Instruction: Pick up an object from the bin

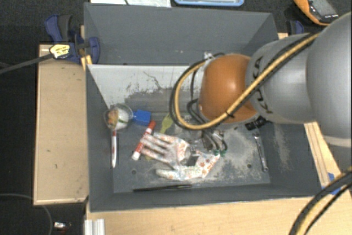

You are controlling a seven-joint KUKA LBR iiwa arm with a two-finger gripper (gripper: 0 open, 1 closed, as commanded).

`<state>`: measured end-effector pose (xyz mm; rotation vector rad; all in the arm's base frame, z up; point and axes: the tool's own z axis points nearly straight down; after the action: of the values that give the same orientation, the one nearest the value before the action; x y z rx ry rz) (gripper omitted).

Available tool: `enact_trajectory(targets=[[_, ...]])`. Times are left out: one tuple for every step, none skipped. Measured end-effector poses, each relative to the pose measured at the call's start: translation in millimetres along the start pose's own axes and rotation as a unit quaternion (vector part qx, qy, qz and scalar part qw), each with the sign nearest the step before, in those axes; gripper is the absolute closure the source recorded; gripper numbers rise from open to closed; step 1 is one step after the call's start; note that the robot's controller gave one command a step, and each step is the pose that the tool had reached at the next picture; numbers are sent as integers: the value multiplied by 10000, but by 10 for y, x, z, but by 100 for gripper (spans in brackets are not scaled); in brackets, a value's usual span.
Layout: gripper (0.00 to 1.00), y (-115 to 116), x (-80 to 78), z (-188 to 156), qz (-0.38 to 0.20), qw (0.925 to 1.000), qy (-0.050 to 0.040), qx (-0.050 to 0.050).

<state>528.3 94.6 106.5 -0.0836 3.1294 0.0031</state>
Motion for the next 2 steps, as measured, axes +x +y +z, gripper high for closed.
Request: enact_trajectory(targets=[[0, 109, 310, 67, 604, 9981, 76, 4], [0, -43, 239, 316, 910, 9959, 3, -7]])
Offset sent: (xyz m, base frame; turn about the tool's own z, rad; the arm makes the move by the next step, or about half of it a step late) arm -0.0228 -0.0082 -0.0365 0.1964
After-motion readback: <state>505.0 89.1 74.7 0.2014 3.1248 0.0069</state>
